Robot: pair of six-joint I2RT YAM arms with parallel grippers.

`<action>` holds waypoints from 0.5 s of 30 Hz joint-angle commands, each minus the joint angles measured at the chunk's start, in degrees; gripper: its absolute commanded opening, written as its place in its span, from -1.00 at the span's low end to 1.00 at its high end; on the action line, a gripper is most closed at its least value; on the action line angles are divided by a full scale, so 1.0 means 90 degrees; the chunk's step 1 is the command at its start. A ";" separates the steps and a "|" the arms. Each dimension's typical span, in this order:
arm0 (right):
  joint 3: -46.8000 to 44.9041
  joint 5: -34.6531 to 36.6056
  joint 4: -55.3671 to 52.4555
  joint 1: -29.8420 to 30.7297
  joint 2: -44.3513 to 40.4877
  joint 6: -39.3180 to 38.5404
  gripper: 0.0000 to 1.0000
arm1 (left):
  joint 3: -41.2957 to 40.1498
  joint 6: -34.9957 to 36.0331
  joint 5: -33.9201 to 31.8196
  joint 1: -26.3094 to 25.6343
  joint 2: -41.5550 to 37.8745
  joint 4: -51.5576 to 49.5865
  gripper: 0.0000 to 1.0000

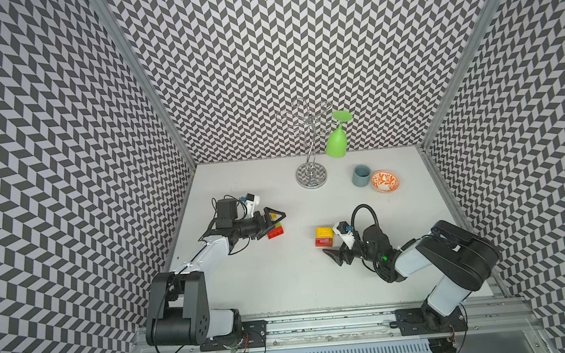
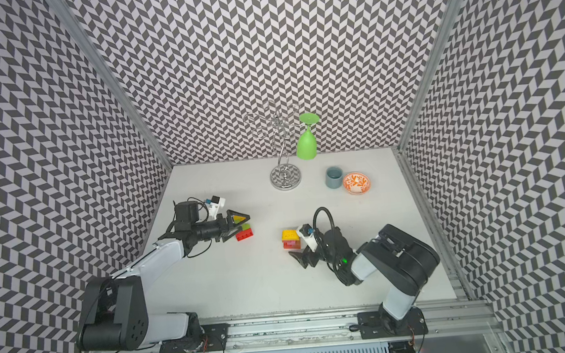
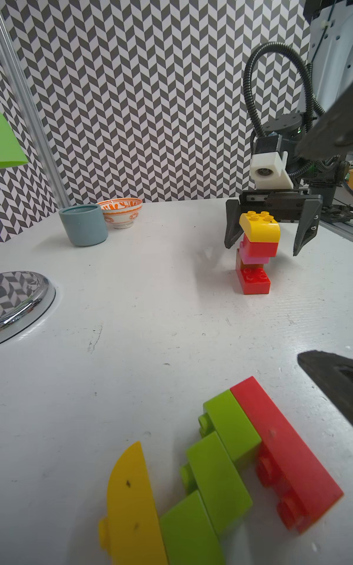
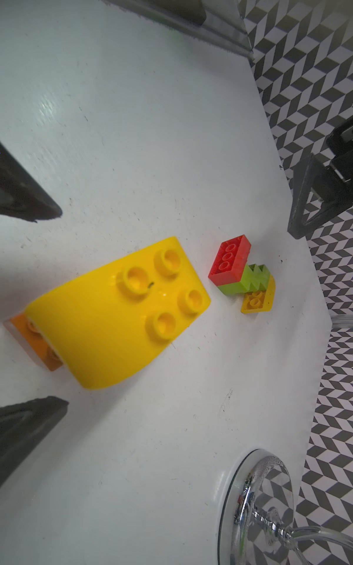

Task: Assemble the letter s with lego
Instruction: Adjust the lego brick at the center of the board.

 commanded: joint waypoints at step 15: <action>-0.0122 -0.1299 0.1761 -0.0014 0.1038 -0.0080 0.25 | 0.0129 0.0237 0.0201 0.0138 0.0035 -0.0075 0.88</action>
